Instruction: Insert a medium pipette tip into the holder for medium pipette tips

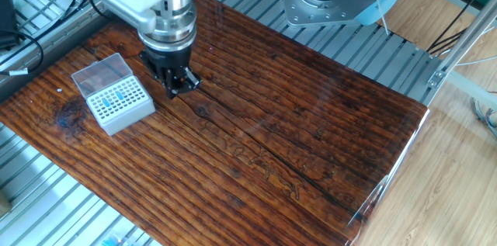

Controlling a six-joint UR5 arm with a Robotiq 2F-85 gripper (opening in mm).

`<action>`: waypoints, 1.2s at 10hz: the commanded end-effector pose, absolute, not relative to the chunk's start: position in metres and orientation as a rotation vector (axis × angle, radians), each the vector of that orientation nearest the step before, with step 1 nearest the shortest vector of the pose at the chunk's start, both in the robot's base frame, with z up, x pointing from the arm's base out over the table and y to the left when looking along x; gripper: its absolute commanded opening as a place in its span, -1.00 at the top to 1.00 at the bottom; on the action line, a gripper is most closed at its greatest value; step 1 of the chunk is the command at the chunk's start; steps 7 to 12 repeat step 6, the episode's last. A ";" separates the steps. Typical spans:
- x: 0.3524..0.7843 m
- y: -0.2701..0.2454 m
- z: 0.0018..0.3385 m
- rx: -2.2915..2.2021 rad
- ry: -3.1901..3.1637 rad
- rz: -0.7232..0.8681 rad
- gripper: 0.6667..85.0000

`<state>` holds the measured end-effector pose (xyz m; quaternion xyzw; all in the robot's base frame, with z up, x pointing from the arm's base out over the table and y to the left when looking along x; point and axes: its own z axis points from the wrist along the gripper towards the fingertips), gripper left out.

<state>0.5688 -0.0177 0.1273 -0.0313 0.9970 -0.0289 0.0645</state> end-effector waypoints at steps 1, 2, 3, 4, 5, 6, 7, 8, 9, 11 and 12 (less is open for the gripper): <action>0.576 -0.014 0.119 -0.079 3.011 -0.075 0.99; 0.576 -0.012 0.119 -0.078 3.011 -0.061 0.99; 0.576 -0.011 0.119 -0.083 3.011 -0.059 0.99; 0.576 -0.012 0.119 -0.083 3.011 -0.064 0.99; 0.576 -0.013 0.118 -0.083 3.011 -0.068 0.99; 0.577 -0.013 0.118 -0.083 3.011 -0.068 0.99; 0.577 -0.013 0.118 -0.083 3.011 -0.068 0.99; 0.577 -0.013 0.118 -0.083 3.011 -0.068 0.99; 0.577 -0.013 0.118 -0.083 3.011 -0.068 0.99; 0.577 -0.013 0.118 -0.083 3.011 -0.068 0.99; 0.577 -0.013 0.118 -0.083 3.011 -0.068 0.99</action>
